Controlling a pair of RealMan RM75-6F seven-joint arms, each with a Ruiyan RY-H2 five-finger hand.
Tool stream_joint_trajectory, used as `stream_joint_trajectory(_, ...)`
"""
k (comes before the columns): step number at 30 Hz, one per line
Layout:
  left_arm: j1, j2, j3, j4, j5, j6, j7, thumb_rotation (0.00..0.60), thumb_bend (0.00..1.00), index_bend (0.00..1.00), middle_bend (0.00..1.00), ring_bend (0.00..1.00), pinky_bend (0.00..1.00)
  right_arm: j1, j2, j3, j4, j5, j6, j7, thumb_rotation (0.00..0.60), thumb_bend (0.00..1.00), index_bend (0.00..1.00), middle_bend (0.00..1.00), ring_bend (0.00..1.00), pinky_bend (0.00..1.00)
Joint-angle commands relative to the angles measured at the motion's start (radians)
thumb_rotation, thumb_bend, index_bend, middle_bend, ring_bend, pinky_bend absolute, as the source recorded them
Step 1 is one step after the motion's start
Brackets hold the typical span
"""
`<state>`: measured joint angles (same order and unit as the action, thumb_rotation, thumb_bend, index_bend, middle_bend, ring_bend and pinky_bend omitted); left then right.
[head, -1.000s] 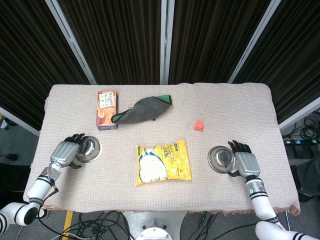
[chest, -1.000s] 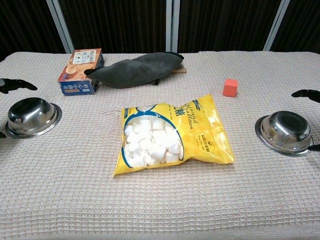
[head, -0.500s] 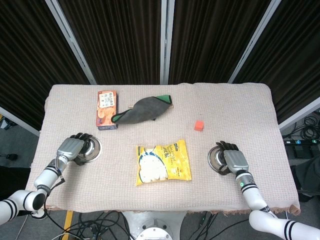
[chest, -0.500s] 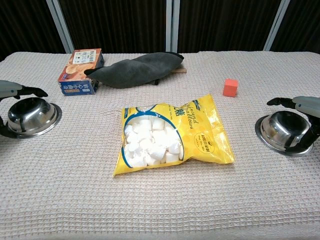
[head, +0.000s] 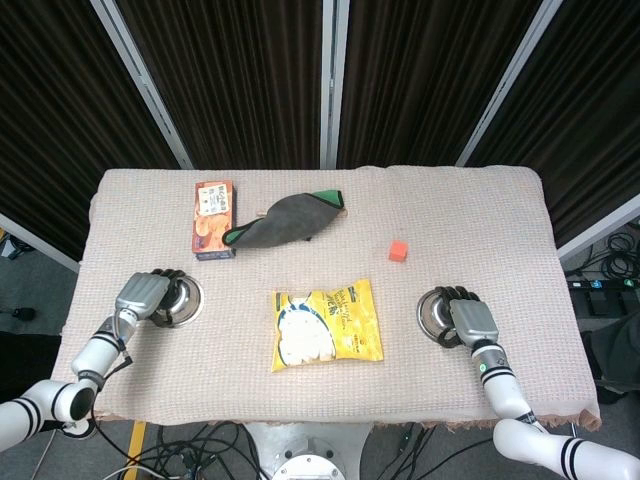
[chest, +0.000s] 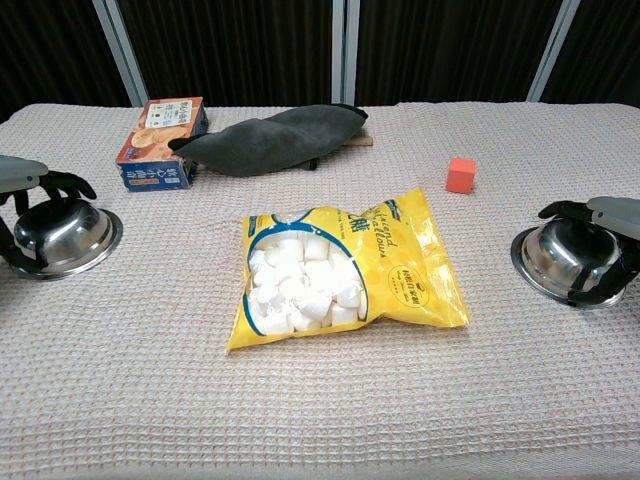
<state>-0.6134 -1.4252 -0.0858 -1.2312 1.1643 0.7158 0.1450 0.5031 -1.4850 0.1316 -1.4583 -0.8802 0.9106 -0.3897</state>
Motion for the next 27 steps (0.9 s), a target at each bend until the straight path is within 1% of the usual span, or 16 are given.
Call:
stream_joint_trajectory(1,0.019,-0.022,-0.002,0.015,0.049,0.064,-0.050,0.600,0.13,0.27,0.33,0.30,0.48,-0.009,-0.009,0.000,0.011,-0.024,0.028,0.024,0.600,0.15,0.26,0.20,0.13,0.22)
stream_joint_trajectory(4,0.033,-0.031,-0.004,0.017,0.086,0.113,-0.101,0.600,0.15,0.34,0.39,0.35,0.52,-0.017,-0.014,0.002,0.020,-0.048,0.050,0.050,0.600,0.16,0.31,0.23,0.17,0.25)
stream_joint_trajectory(7,0.045,-0.029,-0.008,0.005,0.108,0.149,-0.150,0.600,0.16,0.36,0.43,0.38,0.54,-0.027,-0.009,0.008,0.014,-0.073,0.070,0.085,0.600,0.16,0.34,0.25,0.19,0.27)
stream_joint_trajectory(9,0.059,-0.013,-0.022,-0.036,0.113,0.183,-0.194,0.600,0.16,0.36,0.43,0.38,0.54,-0.038,0.003,0.017,-0.006,-0.104,0.096,0.123,0.600,0.16,0.36,0.27,0.20,0.29)
stream_joint_trajectory(12,0.095,0.020,-0.053,-0.137,0.128,0.268,-0.297,0.600,0.16,0.36,0.43,0.38,0.54,-0.065,0.026,0.042,-0.047,-0.205,0.163,0.248,0.600,0.17,0.37,0.28,0.21,0.30)
stream_joint_trajectory(14,0.115,0.031,-0.082,-0.207,0.151,0.339,-0.377,0.600,0.16,0.37,0.43,0.38,0.54,-0.093,0.020,0.060,-0.052,-0.320,0.244,0.406,0.600,0.17,0.37,0.28,0.22,0.31)
stream_joint_trajectory(15,0.123,0.031,-0.089,-0.229,0.162,0.364,-0.402,0.600,0.16,0.38,0.43,0.38,0.54,-0.101,0.012,0.069,-0.046,-0.365,0.279,0.475,0.600,0.17,0.37,0.28,0.22,0.31)
stream_joint_trajectory(17,0.136,0.028,-0.098,-0.267,0.187,0.411,-0.451,0.600,0.16,0.38,0.43,0.38,0.54,-0.113,-0.017,0.086,-0.022,-0.445,0.351,0.621,0.600,0.17,0.37,0.28,0.22,0.31)
stream_joint_trajectory(19,0.149,0.008,-0.121,-0.305,0.199,0.465,-0.524,0.600,0.16,0.38,0.43,0.38,0.54,-0.113,-0.062,0.107,0.013,-0.508,0.412,0.785,0.600,0.17,0.37,0.28,0.22,0.31)
stream_joint_trajectory(21,0.150,-0.021,-0.150,-0.325,0.194,0.500,-0.575,0.600,0.16,0.38,0.43,0.38,0.54,-0.105,-0.103,0.122,0.038,-0.537,0.440,0.907,0.600,0.17,0.38,0.28,0.22,0.31)
stream_joint_trajectory(23,0.140,-0.057,-0.180,-0.336,0.180,0.516,-0.613,0.600,0.16,0.38,0.43,0.38,0.54,-0.090,-0.154,0.141,0.047,-0.542,0.443,1.049,0.600,0.17,0.38,0.29,0.22,0.31)
stream_joint_trajectory(25,0.125,-0.088,-0.200,-0.352,0.166,0.509,-0.651,0.600,0.16,0.38,0.43,0.38,0.54,-0.072,-0.197,0.159,0.034,-0.531,0.420,1.207,0.600,0.19,0.38,0.29,0.22,0.31)
stream_joint_trajectory(27,0.110,-0.119,-0.212,-0.357,0.163,0.506,-0.667,0.600,0.16,0.38,0.43,0.38,0.54,-0.046,-0.227,0.172,0.032,-0.529,0.385,1.313,0.600,0.20,0.38,0.29,0.22,0.32)
